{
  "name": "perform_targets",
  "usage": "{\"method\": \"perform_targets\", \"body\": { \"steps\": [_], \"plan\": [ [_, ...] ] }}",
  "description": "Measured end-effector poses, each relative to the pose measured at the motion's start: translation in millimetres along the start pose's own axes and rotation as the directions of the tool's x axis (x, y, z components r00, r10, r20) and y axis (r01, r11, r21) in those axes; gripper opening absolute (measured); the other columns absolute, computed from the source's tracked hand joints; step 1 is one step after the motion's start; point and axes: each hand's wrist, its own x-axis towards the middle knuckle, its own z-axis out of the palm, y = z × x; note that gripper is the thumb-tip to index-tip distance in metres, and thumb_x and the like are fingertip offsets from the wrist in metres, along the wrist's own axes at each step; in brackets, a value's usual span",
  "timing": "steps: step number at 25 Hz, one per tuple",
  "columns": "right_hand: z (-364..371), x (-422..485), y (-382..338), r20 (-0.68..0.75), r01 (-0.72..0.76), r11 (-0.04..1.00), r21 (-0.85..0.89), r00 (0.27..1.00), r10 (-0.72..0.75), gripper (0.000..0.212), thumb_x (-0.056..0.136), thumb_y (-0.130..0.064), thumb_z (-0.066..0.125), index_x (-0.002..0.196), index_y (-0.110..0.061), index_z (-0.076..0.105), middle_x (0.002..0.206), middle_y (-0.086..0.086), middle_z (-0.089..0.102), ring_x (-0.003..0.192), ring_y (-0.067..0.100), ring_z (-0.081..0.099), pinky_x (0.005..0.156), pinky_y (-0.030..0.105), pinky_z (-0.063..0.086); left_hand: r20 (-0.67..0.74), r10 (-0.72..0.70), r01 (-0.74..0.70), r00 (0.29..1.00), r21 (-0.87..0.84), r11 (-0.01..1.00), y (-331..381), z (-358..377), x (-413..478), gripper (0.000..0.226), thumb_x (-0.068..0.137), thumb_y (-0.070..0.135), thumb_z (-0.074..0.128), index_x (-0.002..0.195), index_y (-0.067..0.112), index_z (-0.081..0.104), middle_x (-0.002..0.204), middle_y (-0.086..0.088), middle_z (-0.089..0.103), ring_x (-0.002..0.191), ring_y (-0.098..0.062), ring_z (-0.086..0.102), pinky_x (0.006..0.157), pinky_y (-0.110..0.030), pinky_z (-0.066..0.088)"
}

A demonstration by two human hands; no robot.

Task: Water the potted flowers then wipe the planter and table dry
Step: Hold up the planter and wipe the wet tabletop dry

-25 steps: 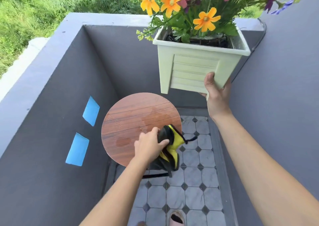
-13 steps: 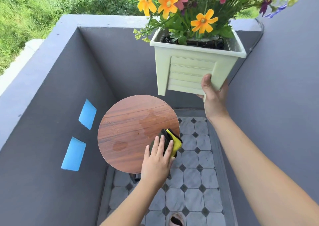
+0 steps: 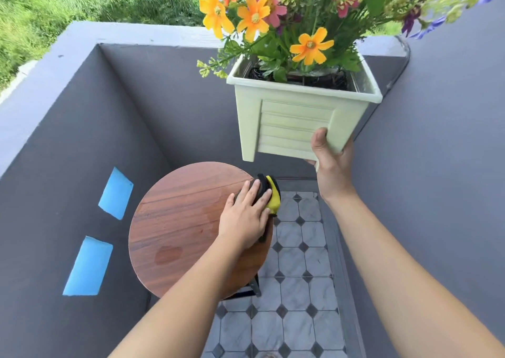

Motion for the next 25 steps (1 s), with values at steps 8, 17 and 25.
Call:
{"method": "perform_targets", "body": {
  "steps": [8, 17, 25],
  "plan": [
    [10, 13, 9, 0.015, -0.012, 1.000, -0.019, 1.000, 0.012, 0.077, 0.063, -0.069, 0.069, 0.117, -0.017, 0.052, 0.108, -0.002, 0.062, 0.107, 0.014, 0.062, 0.092, 0.062, 0.048, -0.106, -0.303, 0.299, 0.947, -0.055, 0.953, -72, -15, 48, 0.051, 0.100, 0.037, 0.024, 0.150, 0.027, 0.022, 0.160, -0.002, 0.013, 0.146, -0.024, 0.007, 0.114, -0.043, 0.015],
    [48, 1, 10, 0.070, -0.003, 0.999, 0.045, 0.998, 0.000, 0.076, 0.065, -0.064, 0.071, 0.120, -0.016, 0.049, 0.109, -0.002, 0.062, 0.104, 0.011, 0.061, 0.096, 0.059, 0.047, -0.108, -0.578, 0.562, 0.809, -0.148, 0.814, -150, -19, -28, 0.053, 0.099, 0.034, 0.024, 0.151, 0.021, 0.019, 0.160, -0.008, 0.012, 0.146, -0.028, 0.007, 0.114, -0.050, 0.019],
    [78, -23, 0, 0.166, -0.024, 0.996, 0.084, 0.986, 0.010, 0.096, 0.068, -0.059, 0.069, 0.131, 0.005, 0.038, 0.112, 0.003, 0.059, 0.102, 0.001, 0.062, 0.087, 0.023, 0.052, -0.162, -0.501, 0.498, 0.850, -0.060, 0.865, -109, 3, -117, 0.051, 0.094, 0.030, 0.032, 0.141, 0.015, 0.044, 0.150, -0.012, 0.039, 0.139, -0.034, 0.033, 0.103, -0.051, 0.037]
  ]
}}
